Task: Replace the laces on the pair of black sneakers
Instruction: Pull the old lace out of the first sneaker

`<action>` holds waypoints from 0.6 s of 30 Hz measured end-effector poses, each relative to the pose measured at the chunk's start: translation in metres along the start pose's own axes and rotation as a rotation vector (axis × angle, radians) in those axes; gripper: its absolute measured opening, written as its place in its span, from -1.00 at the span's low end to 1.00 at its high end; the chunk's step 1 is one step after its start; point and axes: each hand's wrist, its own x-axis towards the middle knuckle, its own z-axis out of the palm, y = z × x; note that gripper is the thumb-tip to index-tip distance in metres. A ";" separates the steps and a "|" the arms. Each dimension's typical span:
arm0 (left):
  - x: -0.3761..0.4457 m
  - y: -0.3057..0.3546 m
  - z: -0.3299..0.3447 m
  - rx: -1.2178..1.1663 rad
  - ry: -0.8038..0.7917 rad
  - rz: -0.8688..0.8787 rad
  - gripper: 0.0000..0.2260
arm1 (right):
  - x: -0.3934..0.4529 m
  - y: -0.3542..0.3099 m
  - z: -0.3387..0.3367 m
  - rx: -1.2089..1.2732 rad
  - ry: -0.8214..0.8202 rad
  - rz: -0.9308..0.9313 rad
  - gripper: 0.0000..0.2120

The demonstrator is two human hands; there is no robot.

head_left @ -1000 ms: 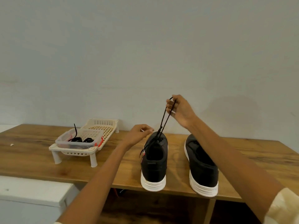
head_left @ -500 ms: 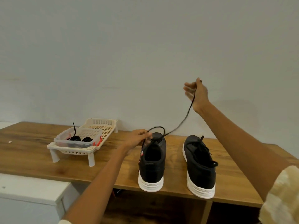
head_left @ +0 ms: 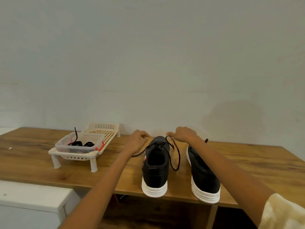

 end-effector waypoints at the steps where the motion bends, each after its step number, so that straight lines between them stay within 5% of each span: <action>1: -0.005 0.004 -0.003 -0.132 -0.089 0.037 -0.86 | -0.005 -0.001 -0.002 -0.021 0.056 -0.044 -0.48; 5: -0.013 0.016 -0.011 -0.220 -0.336 0.075 -0.82 | -0.025 -0.010 -0.003 0.291 -0.119 -0.289 -0.66; 7: -0.013 0.019 -0.008 -0.204 -0.288 0.078 -0.86 | -0.033 -0.015 0.006 0.300 -0.164 -0.328 -0.72; 9: -0.016 0.023 -0.004 -0.227 -0.199 0.056 -0.92 | -0.034 -0.015 0.019 0.305 -0.039 -0.334 -0.77; 15: -0.037 0.037 -0.002 -0.295 -0.280 -0.072 -0.78 | -0.039 -0.018 0.043 0.623 0.120 -0.178 -0.90; 18: -0.037 0.038 0.002 -0.505 -0.322 -0.234 -0.72 | -0.044 -0.023 0.045 1.081 0.064 0.013 -0.86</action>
